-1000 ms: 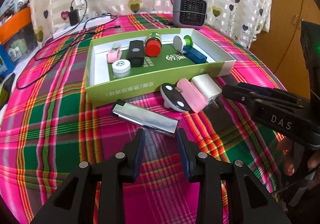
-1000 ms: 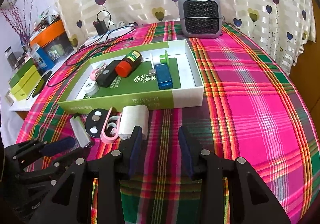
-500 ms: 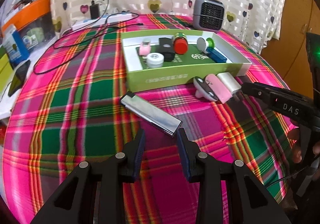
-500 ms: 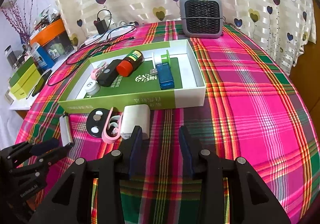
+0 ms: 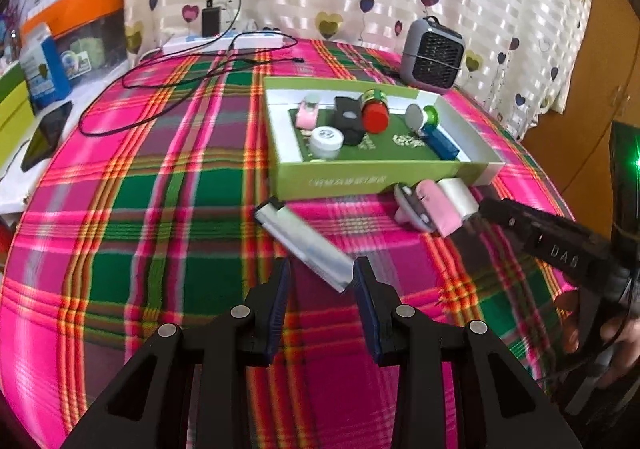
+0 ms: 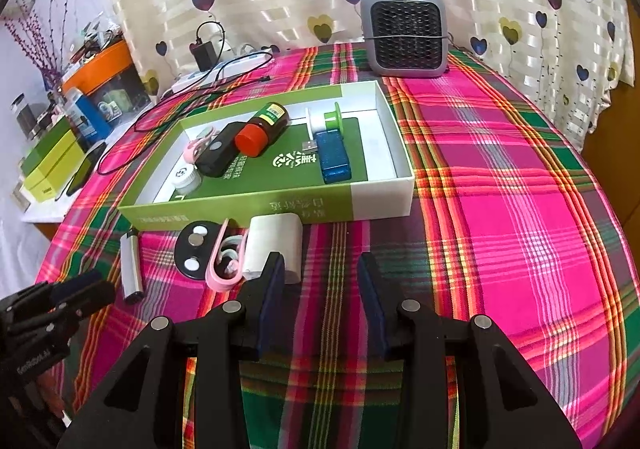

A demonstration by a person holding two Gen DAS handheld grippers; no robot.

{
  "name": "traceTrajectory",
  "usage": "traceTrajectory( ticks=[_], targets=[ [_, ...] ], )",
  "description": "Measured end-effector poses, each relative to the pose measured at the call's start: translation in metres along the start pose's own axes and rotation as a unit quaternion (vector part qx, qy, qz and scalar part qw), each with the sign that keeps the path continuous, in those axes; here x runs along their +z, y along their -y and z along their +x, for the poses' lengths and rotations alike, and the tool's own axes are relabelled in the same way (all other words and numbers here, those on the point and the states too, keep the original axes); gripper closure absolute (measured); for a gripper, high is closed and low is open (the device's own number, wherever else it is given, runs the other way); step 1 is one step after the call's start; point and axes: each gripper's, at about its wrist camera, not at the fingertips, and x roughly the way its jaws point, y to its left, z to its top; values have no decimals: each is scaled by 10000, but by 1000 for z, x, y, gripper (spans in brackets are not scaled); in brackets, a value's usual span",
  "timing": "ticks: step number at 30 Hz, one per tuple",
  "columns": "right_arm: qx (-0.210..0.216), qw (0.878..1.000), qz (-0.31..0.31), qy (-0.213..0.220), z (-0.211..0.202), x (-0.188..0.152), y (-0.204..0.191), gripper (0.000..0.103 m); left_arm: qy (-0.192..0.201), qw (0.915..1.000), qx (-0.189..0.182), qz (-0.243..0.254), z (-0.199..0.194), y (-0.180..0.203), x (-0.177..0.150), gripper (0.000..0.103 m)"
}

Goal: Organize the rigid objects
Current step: 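Lower the left gripper onto the silver metal bar and close it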

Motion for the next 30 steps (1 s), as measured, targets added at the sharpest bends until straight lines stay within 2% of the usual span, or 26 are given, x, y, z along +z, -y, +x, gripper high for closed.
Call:
traceTrajectory(
  ticks=[3, 9, 14, 26, 30],
  targets=[
    [14, 10000, 42, 12, 0, 0, 2, 64, 30, 9999, 141, 13, 4, 7, 5, 71],
    [68, 9999, 113, 18, 0, 2, 7, 64, -148, 9988, 436, -179, 19, 4, 11, 71],
    [123, 9999, 108, 23, 2, 3, 8, 64, -158, 9981, 551, -225, 21, 1, 13, 71],
    [197, 9997, 141, 26, 4, 4, 8, 64, -392, 9975, 555, -211, 25, 1, 20, 70],
    [204, 9997, 148, 26, 4, 3, 8, 64, -454, 9970, 556, -294, 29, -1, 20, 66]
  ],
)
